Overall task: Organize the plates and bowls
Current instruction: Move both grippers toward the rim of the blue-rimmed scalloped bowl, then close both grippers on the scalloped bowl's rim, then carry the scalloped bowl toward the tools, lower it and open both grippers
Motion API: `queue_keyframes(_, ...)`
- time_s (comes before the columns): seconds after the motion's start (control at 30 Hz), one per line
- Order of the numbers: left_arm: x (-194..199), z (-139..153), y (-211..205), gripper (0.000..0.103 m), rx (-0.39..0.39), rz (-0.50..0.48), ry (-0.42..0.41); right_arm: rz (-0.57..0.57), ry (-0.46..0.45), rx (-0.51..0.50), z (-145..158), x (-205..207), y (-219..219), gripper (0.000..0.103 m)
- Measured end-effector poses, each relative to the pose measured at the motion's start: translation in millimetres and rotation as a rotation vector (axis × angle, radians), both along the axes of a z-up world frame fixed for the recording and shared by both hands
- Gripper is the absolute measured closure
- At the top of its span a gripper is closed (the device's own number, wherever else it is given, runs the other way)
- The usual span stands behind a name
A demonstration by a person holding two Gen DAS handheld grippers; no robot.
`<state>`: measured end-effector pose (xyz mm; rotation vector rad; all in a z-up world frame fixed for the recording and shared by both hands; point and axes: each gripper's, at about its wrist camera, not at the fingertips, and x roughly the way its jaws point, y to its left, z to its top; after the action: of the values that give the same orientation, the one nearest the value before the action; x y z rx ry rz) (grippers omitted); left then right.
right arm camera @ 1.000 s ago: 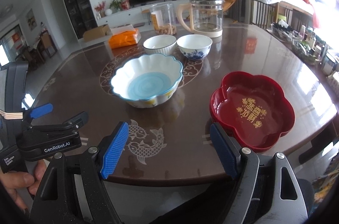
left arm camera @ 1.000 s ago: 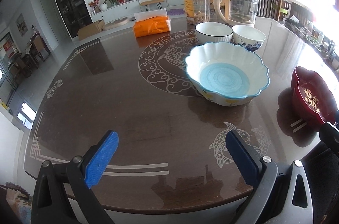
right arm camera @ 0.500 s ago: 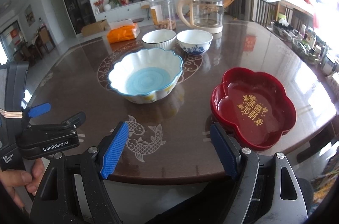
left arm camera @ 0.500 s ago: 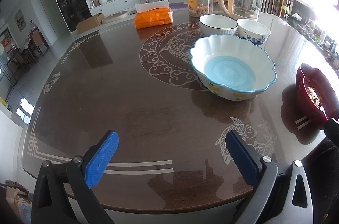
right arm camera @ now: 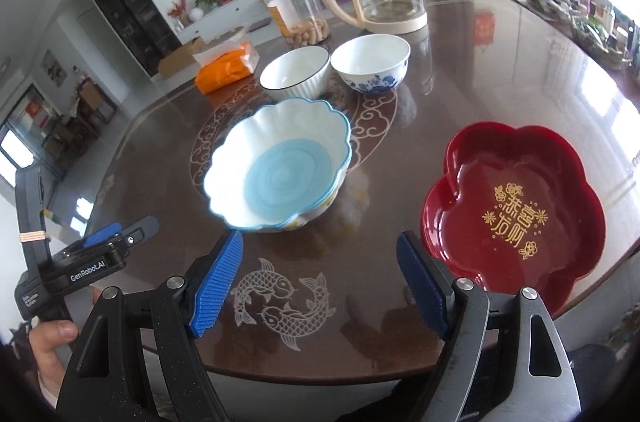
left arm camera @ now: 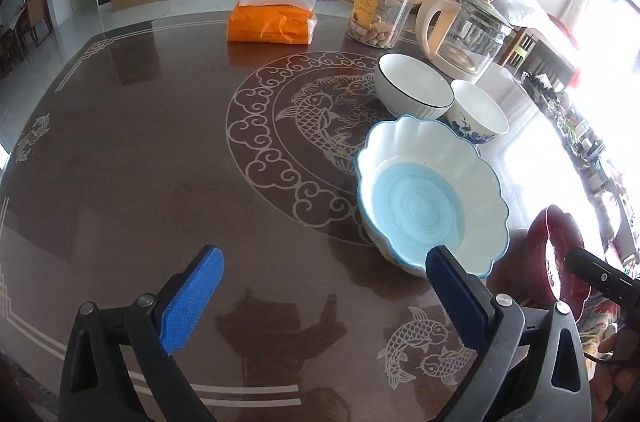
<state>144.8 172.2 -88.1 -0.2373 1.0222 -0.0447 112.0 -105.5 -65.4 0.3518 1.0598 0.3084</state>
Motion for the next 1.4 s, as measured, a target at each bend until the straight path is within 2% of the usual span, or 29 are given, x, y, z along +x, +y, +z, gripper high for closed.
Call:
queue_keyframes(0.13,46.5,-11.2,-11.7,0.007,-0.014,-0.021,0.046,-0.033,0.117,0.036,-21.9,58.9,-5.0,0.021)
queue_keyframes(0.23,73.4,-25.5,-22.5,0.02,0.009,-0.037,0.095,-0.05,0.195,0.042,-41.8,91.7,-4.4,0.022)
queue_keyframes(0.3,86.5,-36.1,-27.5,0.03,0.005,-0.041,0.13,-0.047,0.205,0.024,-49.7,106.7,0.2,0.022)
queue_keyframes(0.33,90.9,-41.0,-29.0,0.036,0.0,-0.042,0.146,-0.041,0.209,0.0,-53.5,112.3,3.9,0.028)
queue_keyframes(0.37,94.2,-45.0,-31.0,0.04,-0.008,-0.045,0.157,-0.035,0.219,-0.017,-58.5,116.6,8.1,0.041)
queue_keyframes(0.4,96.3,-48.3,-32.9,0.047,-0.014,-0.049,0.167,-0.027,0.232,-0.023,-63.4,120.4,11.0,0.05)
queue_keyframes(0.43,97.4,-52.0,-34.5,0.052,-0.017,-0.052,0.178,-0.016,0.244,-0.029,-68.2,123.5,14.3,0.065)
queue_keyframes(0.47,98.1,-54.2,-35.7,0.054,-0.02,-0.055,0.185,-0.005,0.256,-0.042,-72.7,125.8,17.8,0.07)
queue_keyframes(0.53,98.7,-57.5,-38.6,0.059,-0.018,-0.058,0.19,0.013,0.26,-0.066,-78.0,127.4,24.4,0.071)
queue_keyframes(0.57,99.0,-59.5,-39.6,0.062,-0.016,-0.057,0.194,0.022,0.259,-0.076,-80.0,127.1,26.8,0.076)
queue_keyframes(0.63,99.5,-65.0,-39.9,0.08,-0.045,-0.059,0.21,0.035,0.252,-0.074,-82.7,125.4,30.0,0.091)
queue_keyframes(0.7,97.6,-66.3,-42.2,0.086,-0.065,-0.064,0.206,0.046,0.236,-0.103,-81.0,123.4,33.9,0.092)
queue_keyframes(0.77,95.4,-65.2,-45.8,0.086,-0.029,-0.061,0.186,0.059,0.222,-0.113,-80.3,121.9,34.9,0.092)
queue_keyframes(0.87,84.8,-59.6,-44.0,0.086,-0.058,-0.056,0.169,0.07,0.214,-0.087,-78.0,116.8,29.8,0.091)
queue_keyframes(1.03,46.8,-27.6,-48.6,0.086,-0.034,-0.07,0.093,0.086,0.173,-0.072,-55.5,96.9,25.5,0.091)
queue_keyframes(1.13,22.2,-18.0,-48.0,0.086,-0.03,-0.069,0.069,0.108,0.144,-0.061,-40.3,75.1,22.5,0.091)
queue_keyframes(1.27,-8.0,-19.5,-47.7,0.086,-0.017,-0.052,0.057,0.131,0.134,-0.063,-35.5,47.2,23.9,0.091)
queue_keyframes(1.4,-24.1,-34.3,-46.9,0.086,-0.009,-0.024,0.074,0.157,0.149,-0.075,-48.2,33.5,32.5,0.091)
